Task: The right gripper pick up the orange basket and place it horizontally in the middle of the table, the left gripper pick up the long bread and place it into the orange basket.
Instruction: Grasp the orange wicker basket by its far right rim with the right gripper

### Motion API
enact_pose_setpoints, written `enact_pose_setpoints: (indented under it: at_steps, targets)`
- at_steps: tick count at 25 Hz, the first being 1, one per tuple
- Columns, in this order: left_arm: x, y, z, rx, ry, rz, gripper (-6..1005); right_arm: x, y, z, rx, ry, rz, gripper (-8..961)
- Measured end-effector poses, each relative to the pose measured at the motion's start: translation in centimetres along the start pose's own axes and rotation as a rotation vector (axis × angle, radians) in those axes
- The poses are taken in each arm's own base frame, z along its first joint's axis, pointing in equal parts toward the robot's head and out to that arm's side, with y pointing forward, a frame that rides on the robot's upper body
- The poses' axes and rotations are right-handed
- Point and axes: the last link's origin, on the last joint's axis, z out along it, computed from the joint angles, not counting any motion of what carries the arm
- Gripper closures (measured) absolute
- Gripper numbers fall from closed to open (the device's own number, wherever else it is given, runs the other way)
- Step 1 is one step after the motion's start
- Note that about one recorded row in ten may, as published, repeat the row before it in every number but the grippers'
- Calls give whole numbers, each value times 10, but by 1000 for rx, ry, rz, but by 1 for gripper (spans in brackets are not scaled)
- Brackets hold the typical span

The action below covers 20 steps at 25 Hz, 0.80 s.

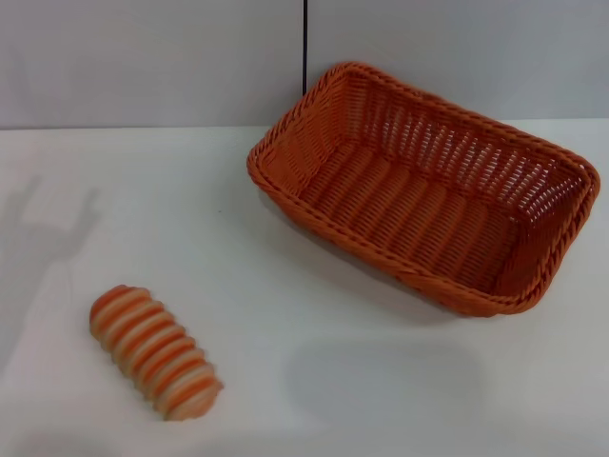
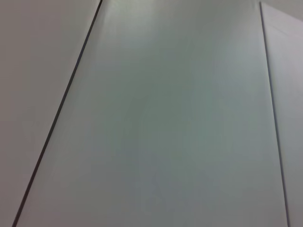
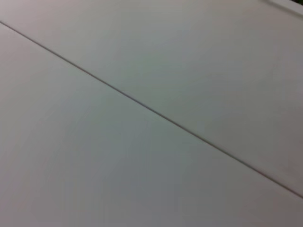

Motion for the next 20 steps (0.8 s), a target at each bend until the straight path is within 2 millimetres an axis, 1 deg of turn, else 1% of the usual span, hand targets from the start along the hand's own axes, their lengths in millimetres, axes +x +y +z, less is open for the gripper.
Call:
enact_pose_setpoints:
  at_steps: [6,13,17,20]
  targets:
    - [0,0,-1,4,-1,1,169,1,3,3,-21,12,29,462]
    - [0,-1,-1,5,-2,2,169,-7,11,10,-103,51,87,461]
    - [1,-1,-3,9,-5,3,169,-17,22,23,-211,117,113,461]
    - [1,-1,-4,12,-7,3,169,-31,33,36,-309,183,135,462]
